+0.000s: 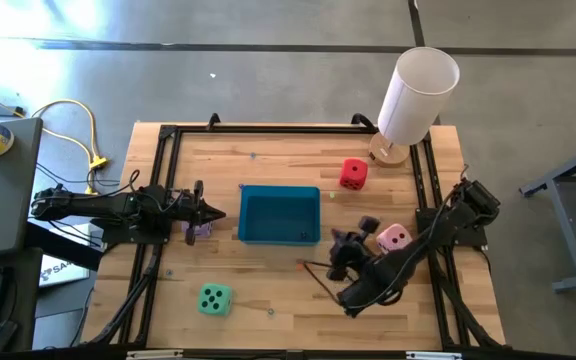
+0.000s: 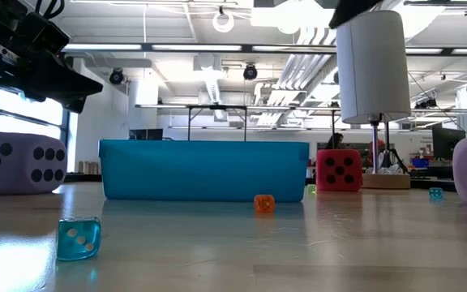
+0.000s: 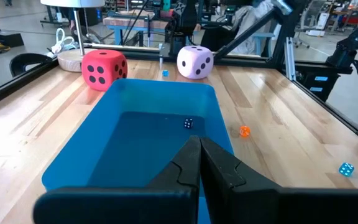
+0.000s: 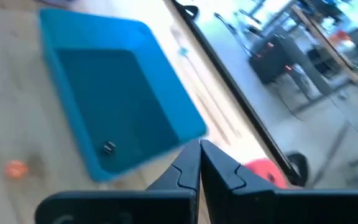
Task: Pick & Place Dice
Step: Put the small blue dice into the blue bin
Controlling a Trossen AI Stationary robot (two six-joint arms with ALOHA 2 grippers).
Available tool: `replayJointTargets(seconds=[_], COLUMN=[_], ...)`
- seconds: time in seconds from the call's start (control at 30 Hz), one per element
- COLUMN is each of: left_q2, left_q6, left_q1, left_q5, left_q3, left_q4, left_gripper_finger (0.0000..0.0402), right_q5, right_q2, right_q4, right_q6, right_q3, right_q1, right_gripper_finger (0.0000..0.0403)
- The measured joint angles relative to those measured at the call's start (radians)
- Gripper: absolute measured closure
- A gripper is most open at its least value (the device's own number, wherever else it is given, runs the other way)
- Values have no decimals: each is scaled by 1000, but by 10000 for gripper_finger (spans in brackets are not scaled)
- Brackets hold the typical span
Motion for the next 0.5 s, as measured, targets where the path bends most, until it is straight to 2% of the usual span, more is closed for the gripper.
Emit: replayJointTargets(seconds=[0.13, 0.27, 0.5], left_q2=[0, 0, 0], left_q6=[0, 0, 24], left_q1=[0, 0, 0], left_q5=[0, 0, 0], left_q3=[0, 0, 0], left_q4=[0, 0, 19], left_gripper_finger=[401, 401, 401], right_q5=[25, 106, 201], right_q2=[0, -24, -114], right_q4=[-208, -209, -141], right_q6=[250, 297, 532], right_q3=[-3, -65, -279], right_q1=[47, 97, 127], right_gripper_finger=[400, 401, 401])
